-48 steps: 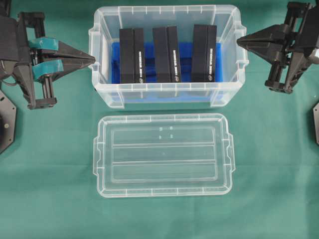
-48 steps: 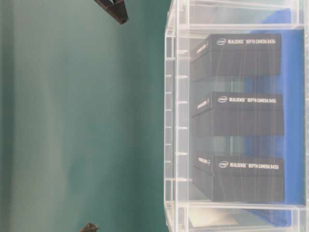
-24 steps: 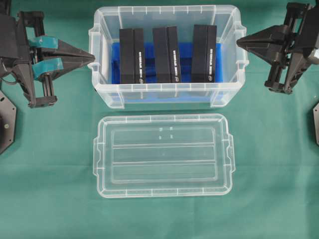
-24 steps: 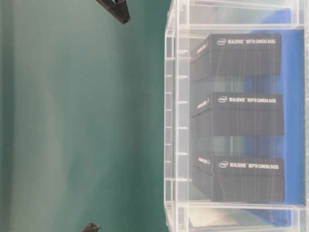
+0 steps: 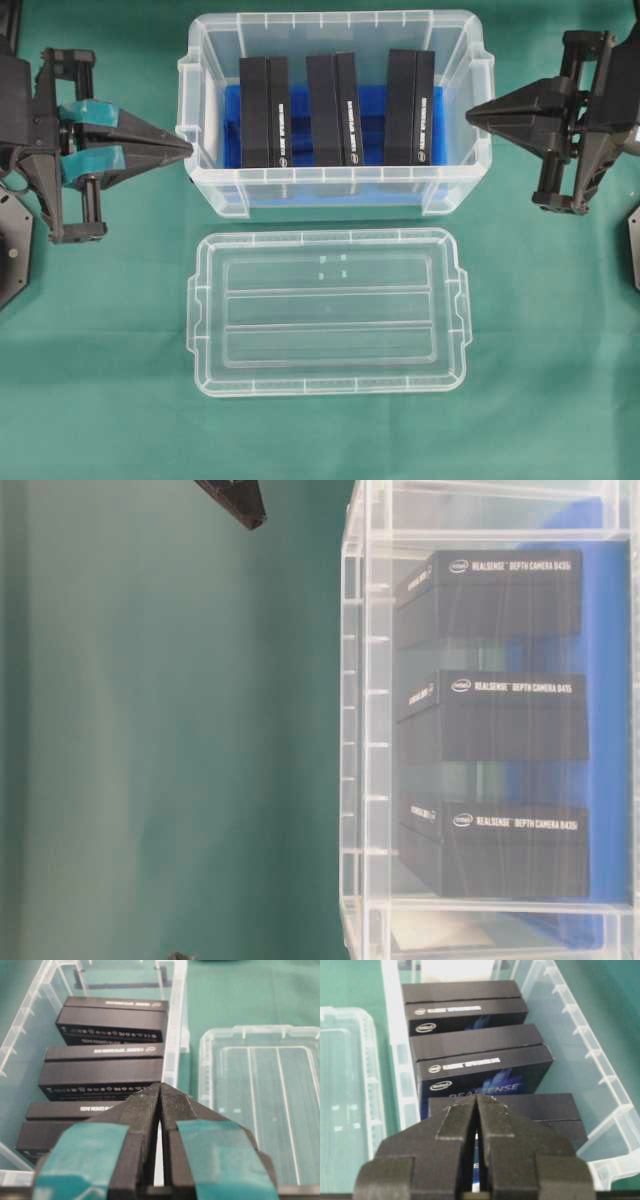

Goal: Clamp the lid of the box with both arms, then lift and open it.

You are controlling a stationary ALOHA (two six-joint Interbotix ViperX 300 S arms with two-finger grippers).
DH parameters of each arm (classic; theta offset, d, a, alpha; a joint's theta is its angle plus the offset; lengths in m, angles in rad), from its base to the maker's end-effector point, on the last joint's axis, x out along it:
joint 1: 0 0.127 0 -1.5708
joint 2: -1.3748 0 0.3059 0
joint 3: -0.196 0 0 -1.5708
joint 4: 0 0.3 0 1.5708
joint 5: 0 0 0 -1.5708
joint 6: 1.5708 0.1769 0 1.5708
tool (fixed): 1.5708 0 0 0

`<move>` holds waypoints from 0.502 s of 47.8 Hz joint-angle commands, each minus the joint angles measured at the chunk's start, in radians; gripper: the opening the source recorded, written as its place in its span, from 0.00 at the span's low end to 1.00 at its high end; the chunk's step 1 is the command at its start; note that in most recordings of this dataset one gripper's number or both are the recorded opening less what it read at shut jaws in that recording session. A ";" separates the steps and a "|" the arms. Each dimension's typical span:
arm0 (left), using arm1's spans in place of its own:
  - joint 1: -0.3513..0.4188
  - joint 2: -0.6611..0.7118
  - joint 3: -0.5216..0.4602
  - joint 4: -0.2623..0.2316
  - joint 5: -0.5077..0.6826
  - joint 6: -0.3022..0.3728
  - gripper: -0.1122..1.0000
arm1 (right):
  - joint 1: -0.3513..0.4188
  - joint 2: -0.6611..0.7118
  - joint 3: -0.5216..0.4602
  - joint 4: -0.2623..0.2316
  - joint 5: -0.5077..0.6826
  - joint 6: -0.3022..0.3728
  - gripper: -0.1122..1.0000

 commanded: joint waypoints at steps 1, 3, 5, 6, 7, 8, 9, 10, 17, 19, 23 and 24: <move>-0.003 -0.006 -0.014 -0.002 0.009 0.002 0.11 | 0.005 -0.005 -0.009 0.003 -0.005 0.002 0.10; -0.003 -0.009 -0.012 -0.002 0.028 0.002 0.11 | 0.008 -0.005 -0.008 0.003 -0.003 0.003 0.10; -0.003 -0.011 -0.012 -0.002 0.041 0.002 0.11 | 0.009 -0.005 -0.008 0.005 -0.005 0.003 0.10; -0.003 -0.012 -0.011 -0.002 0.046 0.000 0.11 | 0.011 -0.006 -0.008 0.005 -0.005 0.005 0.10; -0.003 -0.014 -0.011 -0.002 0.049 0.002 0.11 | 0.012 -0.005 -0.008 0.005 -0.005 0.005 0.10; -0.003 -0.014 -0.011 -0.002 0.052 0.002 0.11 | 0.012 -0.006 -0.008 0.006 -0.003 0.005 0.10; -0.003 -0.015 -0.011 -0.002 0.054 0.002 0.11 | 0.014 -0.005 -0.008 0.006 -0.003 0.005 0.10; -0.003 -0.017 -0.009 -0.002 0.055 0.002 0.11 | 0.014 -0.005 -0.008 0.006 -0.003 0.005 0.10; -0.003 -0.025 -0.008 -0.002 0.057 0.000 0.11 | 0.021 -0.005 -0.008 0.006 0.000 0.005 0.10; -0.003 -0.025 -0.008 -0.002 0.057 0.000 0.11 | 0.023 -0.006 -0.008 0.006 -0.002 0.005 0.10; -0.003 -0.025 -0.008 -0.002 0.057 -0.002 0.11 | 0.023 -0.006 -0.008 0.006 -0.002 0.005 0.10; -0.003 -0.025 -0.008 -0.002 0.057 -0.002 0.11 | 0.023 -0.006 -0.008 0.006 0.000 0.005 0.10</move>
